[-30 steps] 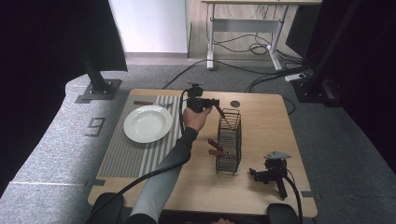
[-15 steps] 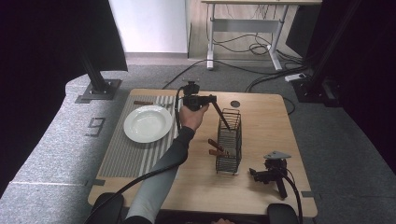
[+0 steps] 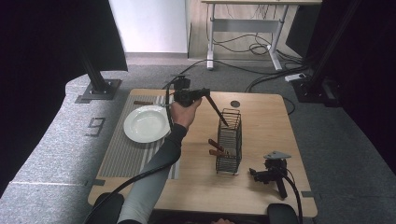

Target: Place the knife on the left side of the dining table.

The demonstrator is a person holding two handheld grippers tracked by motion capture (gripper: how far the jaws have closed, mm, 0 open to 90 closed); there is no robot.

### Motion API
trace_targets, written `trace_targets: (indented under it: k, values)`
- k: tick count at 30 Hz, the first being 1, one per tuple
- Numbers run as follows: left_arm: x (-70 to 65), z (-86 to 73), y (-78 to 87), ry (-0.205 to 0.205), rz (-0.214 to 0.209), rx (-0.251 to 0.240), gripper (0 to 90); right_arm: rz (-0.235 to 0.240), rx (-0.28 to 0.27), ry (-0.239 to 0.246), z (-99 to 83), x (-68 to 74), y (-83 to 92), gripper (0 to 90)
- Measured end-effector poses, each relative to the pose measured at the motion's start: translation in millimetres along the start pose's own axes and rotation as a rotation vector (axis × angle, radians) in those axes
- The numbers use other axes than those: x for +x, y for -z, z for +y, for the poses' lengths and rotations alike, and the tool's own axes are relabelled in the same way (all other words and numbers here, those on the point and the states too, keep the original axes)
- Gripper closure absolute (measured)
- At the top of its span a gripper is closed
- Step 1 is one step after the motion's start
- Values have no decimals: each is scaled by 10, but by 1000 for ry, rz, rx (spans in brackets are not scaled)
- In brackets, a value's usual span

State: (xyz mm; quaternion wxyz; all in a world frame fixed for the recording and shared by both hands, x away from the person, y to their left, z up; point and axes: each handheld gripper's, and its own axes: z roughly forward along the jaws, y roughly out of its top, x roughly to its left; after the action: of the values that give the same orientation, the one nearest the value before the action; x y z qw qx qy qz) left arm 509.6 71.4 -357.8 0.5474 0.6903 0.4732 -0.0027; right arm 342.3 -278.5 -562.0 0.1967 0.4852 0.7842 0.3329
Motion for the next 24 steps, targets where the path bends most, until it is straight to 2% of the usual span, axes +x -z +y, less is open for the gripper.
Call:
trace_targets:
  k: [14, 24]
  values:
    - [-82, 141, 422, -14, 3, -65, 803, 1, 1, 2, 0, -2, 1, 0]
    - [-68, 156, 730, -15, 16, -116, 803, 1, 2, 0, 1, -1, 2, 0]
